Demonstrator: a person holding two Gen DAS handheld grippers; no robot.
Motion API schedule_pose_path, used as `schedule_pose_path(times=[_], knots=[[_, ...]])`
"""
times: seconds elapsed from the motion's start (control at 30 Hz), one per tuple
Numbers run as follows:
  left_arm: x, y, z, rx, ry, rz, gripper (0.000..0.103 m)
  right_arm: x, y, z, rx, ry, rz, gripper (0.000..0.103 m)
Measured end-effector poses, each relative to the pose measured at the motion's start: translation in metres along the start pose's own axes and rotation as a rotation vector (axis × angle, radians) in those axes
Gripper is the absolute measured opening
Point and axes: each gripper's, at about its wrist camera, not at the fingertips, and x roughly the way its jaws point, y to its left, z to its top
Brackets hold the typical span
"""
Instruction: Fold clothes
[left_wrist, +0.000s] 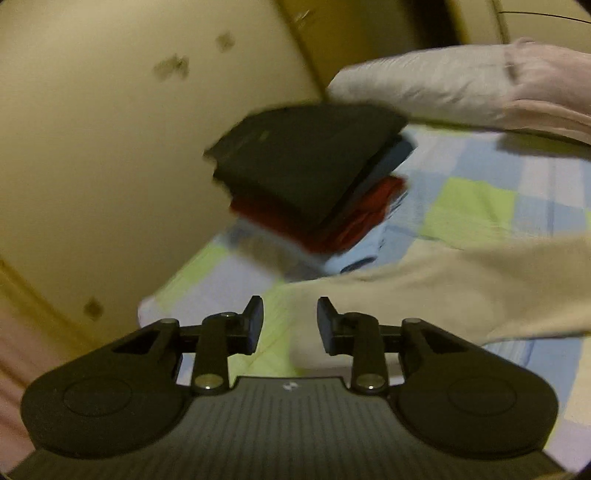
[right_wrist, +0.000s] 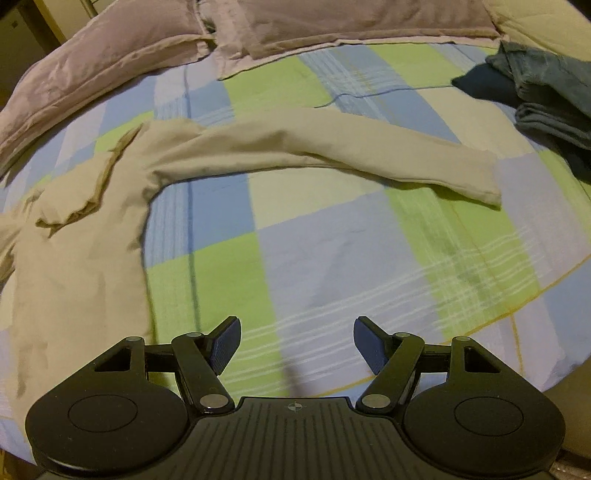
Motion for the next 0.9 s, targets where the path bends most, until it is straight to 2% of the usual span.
schedule_pose_path(times=[0.1,0.23,0.3,0.43,0.47,0.5,0.57,0.63,0.8,0.83,0.87,0.9], knots=[[0.022,0.017,0.007,-0.088,0.073,-0.031,0.028,0.002,0.019,-0.004,-0.011,0.000,0.007,0.071],[0.023,-0.023,-0.028,-0.159,0.272,-0.453,0.025,0.008,0.045,-0.004,0.036,-0.027,0.071,0.071],[0.018,-0.057,-0.034,-0.147,0.319,-0.624,0.025,0.012,0.056,-0.001,0.067,-0.055,0.129,0.071],[0.008,-0.140,-0.020,-0.113,0.348,-0.895,0.027,0.035,0.076,0.024,0.160,-0.094,0.306,0.071],[0.008,-0.159,-0.012,-0.109,0.352,-0.935,0.030,0.044,0.081,0.034,0.192,-0.093,0.366,0.071],[0.010,-0.181,-0.004,-0.100,0.357,-0.971,0.033,0.053,0.086,0.044,0.220,-0.089,0.420,0.071],[0.012,-0.219,0.006,-0.082,0.350,-1.013,0.038,0.081,0.101,0.066,0.233,-0.050,0.465,0.071],[0.020,-0.254,0.018,-0.073,0.347,-1.023,0.040,0.109,0.116,0.088,0.245,-0.010,0.510,0.071],[0.066,-0.315,0.030,-0.116,0.430,-1.003,0.041,0.179,0.155,0.144,0.276,0.090,0.622,0.070],[0.074,-0.324,0.031,-0.124,0.445,-1.000,0.041,0.193,0.162,0.155,0.282,0.110,0.644,0.067],[0.082,-0.333,0.032,-0.133,0.461,-0.996,0.041,0.207,0.170,0.166,0.289,0.130,0.667,0.059],[0.087,-0.340,0.033,-0.138,0.473,-1.015,0.040,0.221,0.177,0.176,0.292,0.150,0.684,0.057]])
